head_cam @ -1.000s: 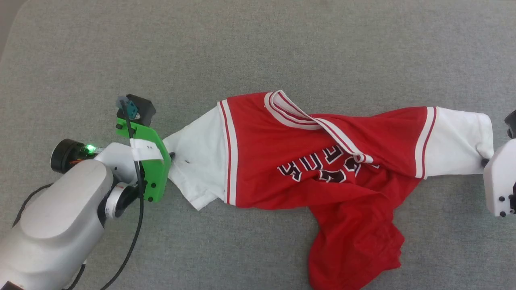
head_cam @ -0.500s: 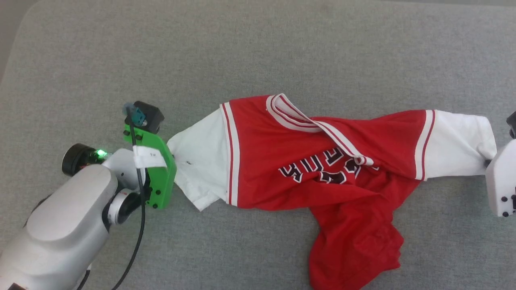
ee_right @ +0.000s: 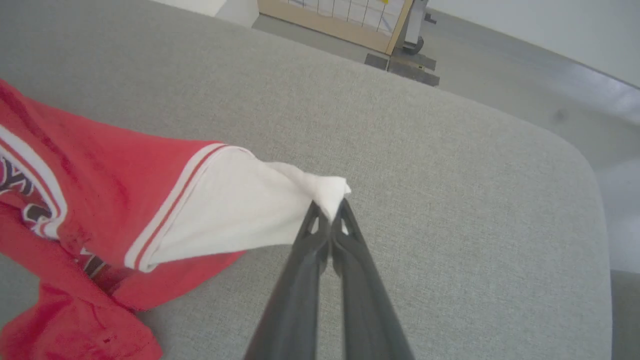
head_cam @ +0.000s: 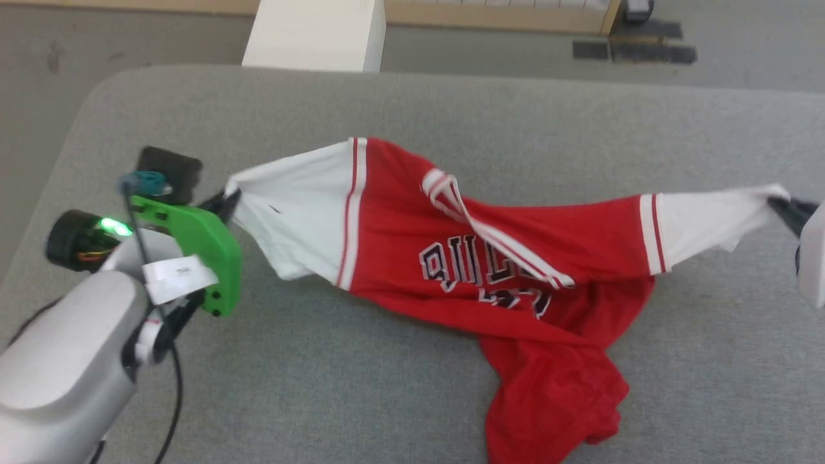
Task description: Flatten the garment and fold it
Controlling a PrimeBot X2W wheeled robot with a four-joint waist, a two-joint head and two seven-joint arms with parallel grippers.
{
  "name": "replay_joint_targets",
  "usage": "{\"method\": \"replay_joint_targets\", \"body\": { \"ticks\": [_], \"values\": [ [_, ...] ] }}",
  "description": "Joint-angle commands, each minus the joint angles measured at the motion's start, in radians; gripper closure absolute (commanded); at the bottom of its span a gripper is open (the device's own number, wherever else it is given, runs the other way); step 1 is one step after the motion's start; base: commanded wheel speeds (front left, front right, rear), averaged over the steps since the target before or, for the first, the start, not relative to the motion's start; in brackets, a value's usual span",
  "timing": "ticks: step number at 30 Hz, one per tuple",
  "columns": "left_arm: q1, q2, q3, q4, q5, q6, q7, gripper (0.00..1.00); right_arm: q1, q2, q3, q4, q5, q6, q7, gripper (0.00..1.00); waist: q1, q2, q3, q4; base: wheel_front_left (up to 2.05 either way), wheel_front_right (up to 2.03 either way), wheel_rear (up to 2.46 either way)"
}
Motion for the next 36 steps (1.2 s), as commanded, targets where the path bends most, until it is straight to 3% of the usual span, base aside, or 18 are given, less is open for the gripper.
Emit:
{"method": "replay_joint_targets", "body": {
  "ticks": [1, 7, 18, 25, 36],
  "values": [
    [0.015, 0.02, 0.018, -0.019, 0.006, 0.016, -0.02, 1.0, -0.028, -0.012, 0.004, -0.019, 0.022, -0.001, -0.014, 1.0, 0.0, 0.0, -0.058, -0.018, 0.0, 0.0, 0.0],
    [0.04, 0.081, 0.084, -0.144, -0.009, 0.057, -0.07, 1.0, -0.089, -0.025, -0.027, -0.089, 0.143, -0.001, -0.038, 1.0, 0.0, 0.0, -0.101, -0.035, 0.0, 0.0, 0.0],
    [-0.111, 0.166, 0.211, -0.296, -0.046, 0.026, -0.064, 1.0, -0.328, -0.037, -0.018, -0.126, 0.248, -0.001, -0.065, 1.0, 0.0, 0.0, -0.064, -0.067, 0.0, 0.0, 0.0],
    [-0.336, 0.151, 0.244, -0.237, -0.048, -0.055, -0.02, 1.0, -0.595, -0.042, 0.057, -0.008, 0.265, -0.001, -0.088, 1.0, 0.0, 0.0, 0.038, -0.088, 0.0, 0.0, 0.0],
    [-0.869, 0.029, 0.211, 0.152, 0.046, -0.233, 0.03, 1.0, -1.111, -0.014, 0.267, 0.313, 0.186, -0.001, -0.259, 1.0, 0.0, 0.0, 0.285, -0.127, 0.0, 0.0, 0.0]
  ]
}}
